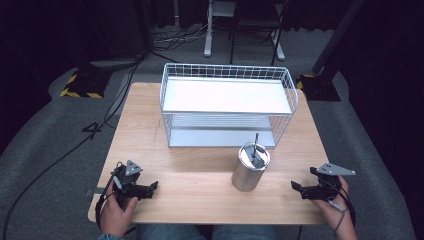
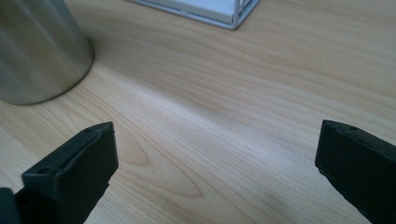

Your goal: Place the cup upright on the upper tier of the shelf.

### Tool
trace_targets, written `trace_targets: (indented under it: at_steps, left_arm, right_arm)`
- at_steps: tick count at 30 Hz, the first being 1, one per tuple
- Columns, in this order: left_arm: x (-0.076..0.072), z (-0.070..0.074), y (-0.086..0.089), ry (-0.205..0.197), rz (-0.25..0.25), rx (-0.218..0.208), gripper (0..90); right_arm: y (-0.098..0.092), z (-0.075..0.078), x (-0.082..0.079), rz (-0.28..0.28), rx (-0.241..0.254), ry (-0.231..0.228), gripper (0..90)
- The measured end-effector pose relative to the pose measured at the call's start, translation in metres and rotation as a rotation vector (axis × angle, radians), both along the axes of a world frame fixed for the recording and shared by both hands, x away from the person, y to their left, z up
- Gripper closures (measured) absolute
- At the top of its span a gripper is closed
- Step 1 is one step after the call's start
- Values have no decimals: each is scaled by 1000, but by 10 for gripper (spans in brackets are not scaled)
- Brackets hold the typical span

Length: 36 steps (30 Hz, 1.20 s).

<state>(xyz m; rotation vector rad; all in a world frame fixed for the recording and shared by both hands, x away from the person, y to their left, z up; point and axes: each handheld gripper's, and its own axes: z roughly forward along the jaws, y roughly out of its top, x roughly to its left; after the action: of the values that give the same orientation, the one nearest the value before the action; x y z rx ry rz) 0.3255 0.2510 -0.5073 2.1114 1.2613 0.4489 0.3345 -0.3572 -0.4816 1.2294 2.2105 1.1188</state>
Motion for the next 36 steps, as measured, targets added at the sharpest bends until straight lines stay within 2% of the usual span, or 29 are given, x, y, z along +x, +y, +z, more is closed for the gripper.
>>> trace_targets:
  at_steps: [9, 11, 18, 25, 33, 36]
  left_arm:
    - [1, 0, 0, 0, 6, 2, 2]
    - [1, 0, 0, 0, 6, 2, 1]
    - [1, 0, 0, 0, 6, 2, 2]
    - [1, 0, 0, 0, 6, 2, 2]
    - [1, 0, 0, 0, 6, 2, 2]
    - [1, 0, -1, -1, 7, -2, 1]
  right_arm:
    - [5, 22, -10, 22, 59, -76, 0]
    - [9, 29, -12, 47, 78, -104, 0]
    - [18, 43, -17, 92, 118, -153, 0]
    - [28, 54, -22, 119, 136, -187, 0]
    - [38, 63, -23, 134, 136, -190, 0]
    - [48, 70, -23, 156, 141, -199, 0]
